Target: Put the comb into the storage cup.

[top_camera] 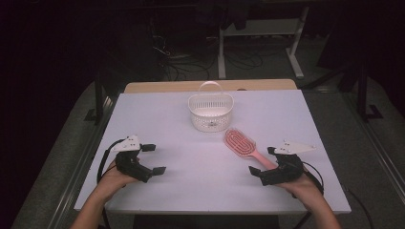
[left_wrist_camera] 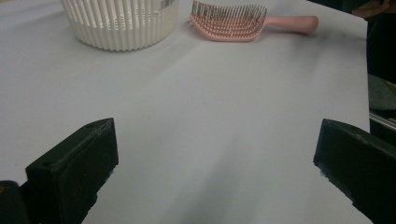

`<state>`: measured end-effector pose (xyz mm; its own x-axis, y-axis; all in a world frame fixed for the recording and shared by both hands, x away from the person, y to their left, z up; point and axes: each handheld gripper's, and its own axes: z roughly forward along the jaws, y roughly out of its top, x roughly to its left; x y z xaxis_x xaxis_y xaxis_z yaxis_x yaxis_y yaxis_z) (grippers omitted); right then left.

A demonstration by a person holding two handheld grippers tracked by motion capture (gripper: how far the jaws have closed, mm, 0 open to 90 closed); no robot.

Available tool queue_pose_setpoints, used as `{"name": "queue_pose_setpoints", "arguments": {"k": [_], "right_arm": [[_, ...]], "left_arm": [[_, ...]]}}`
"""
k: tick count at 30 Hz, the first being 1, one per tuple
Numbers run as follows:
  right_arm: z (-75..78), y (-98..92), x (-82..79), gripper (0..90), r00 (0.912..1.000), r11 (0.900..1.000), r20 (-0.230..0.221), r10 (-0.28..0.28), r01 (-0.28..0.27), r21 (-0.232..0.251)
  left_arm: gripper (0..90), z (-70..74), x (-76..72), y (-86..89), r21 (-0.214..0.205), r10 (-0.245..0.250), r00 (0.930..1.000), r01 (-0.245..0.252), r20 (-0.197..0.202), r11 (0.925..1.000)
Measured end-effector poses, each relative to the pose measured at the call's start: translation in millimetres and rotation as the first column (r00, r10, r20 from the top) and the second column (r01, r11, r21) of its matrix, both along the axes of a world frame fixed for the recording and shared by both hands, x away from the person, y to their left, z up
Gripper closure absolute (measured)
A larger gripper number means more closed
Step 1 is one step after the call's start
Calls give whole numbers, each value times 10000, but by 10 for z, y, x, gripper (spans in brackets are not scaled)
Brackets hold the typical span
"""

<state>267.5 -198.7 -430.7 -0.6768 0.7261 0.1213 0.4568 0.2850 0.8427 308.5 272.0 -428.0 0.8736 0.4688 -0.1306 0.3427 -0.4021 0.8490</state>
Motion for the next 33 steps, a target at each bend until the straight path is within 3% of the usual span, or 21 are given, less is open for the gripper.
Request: {"name": "queue_pose_setpoints", "arguments": {"k": [19,33], "right_arm": [[51,4,28,3,10000,10000,24,-34,34,29],[127,54,112,3,9997,9998,-140,191,-190,62]], "left_arm": [[0,-28,-12,-3,-208,154,9998,-157,-154,9997],[0,-41,-17,5,-314,-49,9995,39,-315,9995]]}}
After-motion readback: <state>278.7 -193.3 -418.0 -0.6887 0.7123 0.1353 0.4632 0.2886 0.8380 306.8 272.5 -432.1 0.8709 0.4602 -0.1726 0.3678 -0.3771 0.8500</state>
